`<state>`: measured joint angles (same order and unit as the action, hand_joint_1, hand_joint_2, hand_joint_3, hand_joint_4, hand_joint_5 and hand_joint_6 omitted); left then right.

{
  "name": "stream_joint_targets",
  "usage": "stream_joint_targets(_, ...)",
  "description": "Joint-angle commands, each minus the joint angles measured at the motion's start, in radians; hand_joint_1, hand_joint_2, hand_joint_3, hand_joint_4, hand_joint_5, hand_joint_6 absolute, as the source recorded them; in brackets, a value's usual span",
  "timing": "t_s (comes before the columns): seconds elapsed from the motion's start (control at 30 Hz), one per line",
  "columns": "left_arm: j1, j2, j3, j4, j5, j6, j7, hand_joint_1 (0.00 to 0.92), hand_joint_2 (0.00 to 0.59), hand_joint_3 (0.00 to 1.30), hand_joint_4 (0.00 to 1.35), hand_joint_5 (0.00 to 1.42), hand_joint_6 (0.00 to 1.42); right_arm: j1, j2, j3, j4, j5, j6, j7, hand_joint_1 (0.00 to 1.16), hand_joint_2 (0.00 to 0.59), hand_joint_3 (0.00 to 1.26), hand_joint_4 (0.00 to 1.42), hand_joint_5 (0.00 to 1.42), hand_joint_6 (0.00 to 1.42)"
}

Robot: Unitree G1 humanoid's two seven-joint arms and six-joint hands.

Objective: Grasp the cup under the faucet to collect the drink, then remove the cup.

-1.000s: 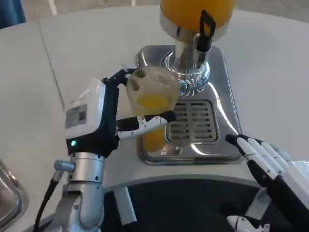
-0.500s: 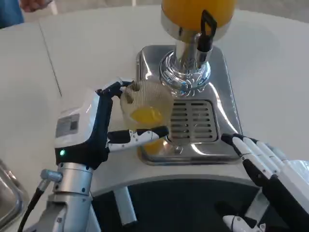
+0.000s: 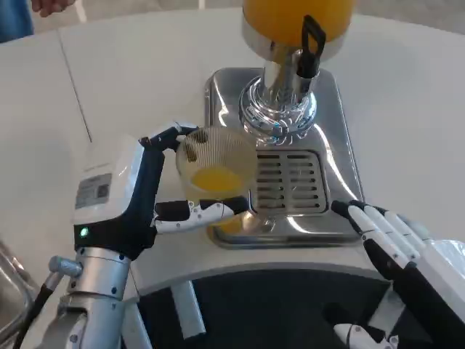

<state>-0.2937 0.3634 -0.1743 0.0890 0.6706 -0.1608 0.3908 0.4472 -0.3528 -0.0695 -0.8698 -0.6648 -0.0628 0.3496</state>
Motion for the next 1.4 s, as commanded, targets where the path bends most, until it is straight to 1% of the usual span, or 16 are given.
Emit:
stream_joint_targets(0.03,0.002,0.001,0.014,-0.044,-0.015,-0.038,-0.011,0.599,0.000,1.01,1.21,1.42,1.42,0.001,-0.022,-0.014,-0.018,-0.029,-0.029,-0.003,0.37,0.434,0.02,0.00,0.00,0.00)
stream_joint_targets(0.1,0.004,0.003,0.018,-0.048,-0.016,-0.041,-0.016,0.597,0.000,1.01,1.21,1.42,1.42,0.004,-0.030,-0.024,-0.015,-0.044,-0.043,-0.010,0.37,0.449,0.02,0.00,0.00,0.00)
stream_joint_targets(0.23,0.016,0.006,0.025,-0.063,-0.024,-0.049,-0.028,0.596,0.000,1.01,1.21,1.42,1.42,0.021,-0.046,-0.051,0.003,-0.074,-0.092,-0.032,0.36,0.456,0.02,0.00,0.00,0.00)
stream_joint_targets(0.27,0.019,0.006,0.028,-0.068,-0.026,-0.052,-0.031,0.596,0.000,1.01,1.21,1.42,1.42,0.024,-0.048,-0.054,0.005,-0.078,-0.099,-0.033,0.35,0.467,0.02,0.00,0.00,0.00)
stream_joint_targets(0.33,0.023,0.007,0.032,-0.076,-0.028,-0.055,-0.036,0.596,0.000,1.01,1.21,1.42,1.42,0.028,-0.051,-0.054,0.014,-0.089,-0.110,-0.032,0.34,0.469,0.01,0.00,0.00,0.00)
stream_joint_targets(0.43,0.030,0.009,0.038,-0.090,-0.032,-0.061,-0.046,0.596,0.000,1.01,1.21,1.42,1.42,0.032,-0.044,-0.048,0.020,-0.107,-0.117,-0.032,0.34,0.469,0.01,0.00,0.00,0.00)
stream_joint_targets(0.53,0.044,0.015,0.045,-0.112,-0.035,-0.068,-0.053,0.596,0.000,1.01,1.21,1.42,1.42,0.034,-0.035,-0.040,0.019,-0.126,-0.120,-0.036,0.34,0.469,0.01,0.00,0.00,0.00)
stream_joint_targets(0.7,0.080,0.014,0.046,-0.144,-0.037,-0.078,-0.068,0.596,0.000,1.01,1.21,1.42,1.42,0.016,-0.030,-0.041,0.028,-0.146,-0.121,-0.041,0.33,0.473,0.00,0.00,0.00,0.00)
stream_joint_targets(0.87,0.104,0.012,0.048,-0.168,-0.035,-0.089,-0.078,0.596,0.000,1.01,1.22,1.42,1.42,-0.004,-0.029,-0.039,0.041,-0.149,-0.113,-0.032,0.32,0.476,0.00,0.00,0.00,0.00)
stream_joint_targets(1.17,0.145,0.014,0.050,-0.219,-0.028,-0.100,-0.093,0.596,0.000,1.02,1.22,1.42,1.42,-0.013,-0.028,-0.048,0.050,-0.149,-0.111,-0.035,0.31,0.477,0.00,0.00,0.00,0.00)
stream_joint_targets(1.4,0.168,0.012,0.053,-0.243,-0.025,-0.102,-0.101,0.596,0.000,1.02,1.22,1.42,1.42,-0.022,-0.024,-0.038,0.049,-0.154,-0.101,-0.023,0.30,0.477,0.00,0.00,0.00,0.00)
